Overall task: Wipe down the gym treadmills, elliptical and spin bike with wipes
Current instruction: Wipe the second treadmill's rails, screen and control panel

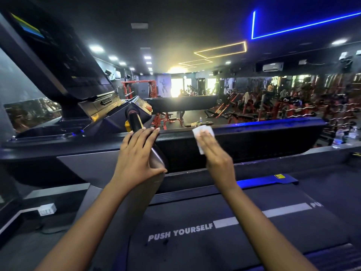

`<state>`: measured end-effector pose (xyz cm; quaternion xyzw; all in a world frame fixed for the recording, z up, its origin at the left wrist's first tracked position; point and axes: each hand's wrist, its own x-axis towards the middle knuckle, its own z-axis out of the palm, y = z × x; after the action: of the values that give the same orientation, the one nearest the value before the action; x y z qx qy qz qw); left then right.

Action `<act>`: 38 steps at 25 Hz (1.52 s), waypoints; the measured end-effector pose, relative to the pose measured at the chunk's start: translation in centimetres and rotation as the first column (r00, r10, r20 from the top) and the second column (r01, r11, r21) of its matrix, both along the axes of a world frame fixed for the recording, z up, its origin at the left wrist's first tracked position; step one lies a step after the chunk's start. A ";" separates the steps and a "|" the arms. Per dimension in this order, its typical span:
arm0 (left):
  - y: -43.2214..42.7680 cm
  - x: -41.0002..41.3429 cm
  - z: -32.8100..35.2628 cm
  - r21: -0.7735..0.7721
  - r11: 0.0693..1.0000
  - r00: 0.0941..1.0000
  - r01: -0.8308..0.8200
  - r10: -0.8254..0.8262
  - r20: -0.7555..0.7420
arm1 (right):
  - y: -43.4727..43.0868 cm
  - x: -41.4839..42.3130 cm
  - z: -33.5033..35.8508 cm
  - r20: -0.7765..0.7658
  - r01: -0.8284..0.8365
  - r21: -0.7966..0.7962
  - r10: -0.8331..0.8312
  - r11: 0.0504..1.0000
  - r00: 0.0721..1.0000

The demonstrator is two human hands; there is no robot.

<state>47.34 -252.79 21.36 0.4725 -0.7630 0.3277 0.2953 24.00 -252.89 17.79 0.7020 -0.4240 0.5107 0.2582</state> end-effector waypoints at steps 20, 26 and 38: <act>0.2 -0.1 0.2 -0.010 1.000 1.000 0.000 0.000 -0.007 | -0.2 -0.2 -4.6 0.470 0.081 0.023 -0.082 0.996 0.879; 0.1 -0.1 0.2 0.001 1.000 1.000 -0.007 0.007 -0.014 | 2.2 8.3 -6.1 0.231 -0.169 -0.027 0.171 0.985 0.958; 0.1 -0.1 0.1 0.012 1.000 1.000 -0.017 0.017 -0.017 | -0.5 -1.6 -7.8 0.583 0.115 -0.029 -0.076 0.993 0.809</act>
<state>47.25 -252.68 21.42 0.4834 -0.7584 0.3217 0.2961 22.36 -253.39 9.94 0.4820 -0.5010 0.6999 0.1637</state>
